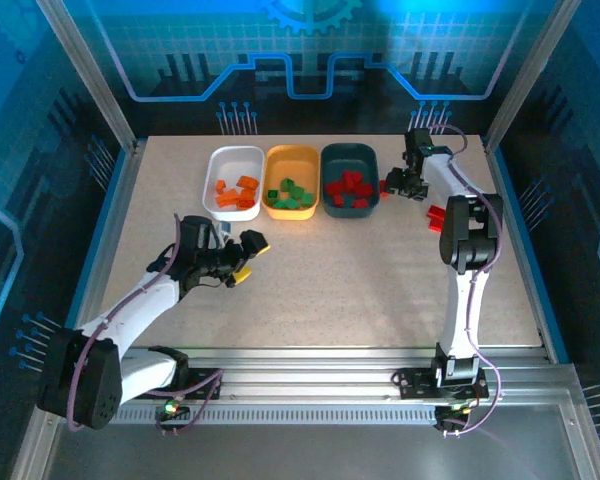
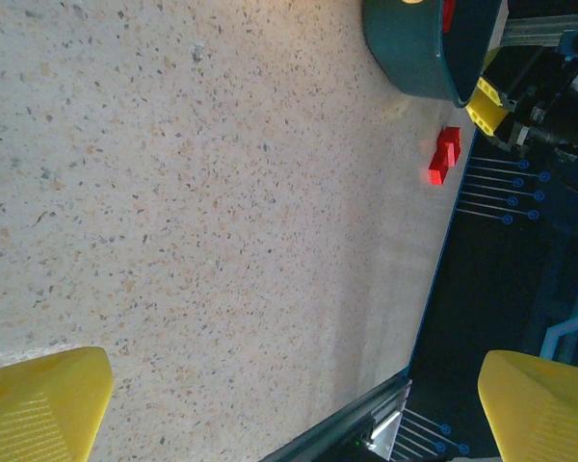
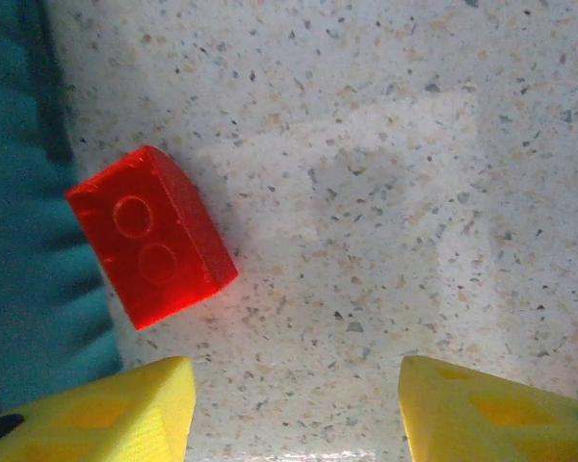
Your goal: Sort the legos into containers by color
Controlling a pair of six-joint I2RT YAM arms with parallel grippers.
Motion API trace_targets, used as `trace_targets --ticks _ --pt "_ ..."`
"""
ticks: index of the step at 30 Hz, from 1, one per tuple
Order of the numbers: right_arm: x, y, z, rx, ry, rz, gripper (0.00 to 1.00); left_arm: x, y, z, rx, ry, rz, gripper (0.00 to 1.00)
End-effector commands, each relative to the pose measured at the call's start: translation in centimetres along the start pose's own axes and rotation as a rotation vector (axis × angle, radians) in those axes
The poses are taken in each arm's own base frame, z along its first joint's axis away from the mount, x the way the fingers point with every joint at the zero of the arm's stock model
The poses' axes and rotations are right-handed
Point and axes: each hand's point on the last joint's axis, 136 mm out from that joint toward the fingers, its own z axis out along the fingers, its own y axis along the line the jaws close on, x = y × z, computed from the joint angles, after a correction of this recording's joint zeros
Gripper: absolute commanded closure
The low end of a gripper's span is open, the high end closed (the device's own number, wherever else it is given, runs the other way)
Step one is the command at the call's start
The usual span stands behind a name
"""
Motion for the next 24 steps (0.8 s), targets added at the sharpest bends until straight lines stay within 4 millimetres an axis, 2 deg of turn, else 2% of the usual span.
trace_targets --ticks 1,7,10,20,23,24 --pt "-1.5 1.4 0.2 -0.049 -0.01 0.015 0.4 -0.1 -0.7 -0.5 0.012 -0.021 0.036 0.01" --pt "-1.4 2.1 2.5 -0.074 0.05 0.002 0.39 -0.2 -0.7 -0.4 0.01 -0.021 0.029 0.01" --pt "-0.9 1.7 3.1 -0.056 0.078 0.003 0.4 -0.3 -0.8 -0.4 0.012 -0.024 0.029 0.01" --pt "0.9 -0.3 2.7 -0.003 0.094 0.022 0.4 -0.1 -0.8 -0.4 0.018 -0.021 0.027 0.01" --pt "1.7 -1.3 3.4 -0.002 0.115 0.037 0.41 0.0 -0.7 -0.5 0.017 -0.025 0.03 0.01" --pt "1.4 -1.3 2.6 -0.004 0.103 0.035 0.41 0.1 -0.7 -0.5 0.018 -0.022 0.03 0.01"
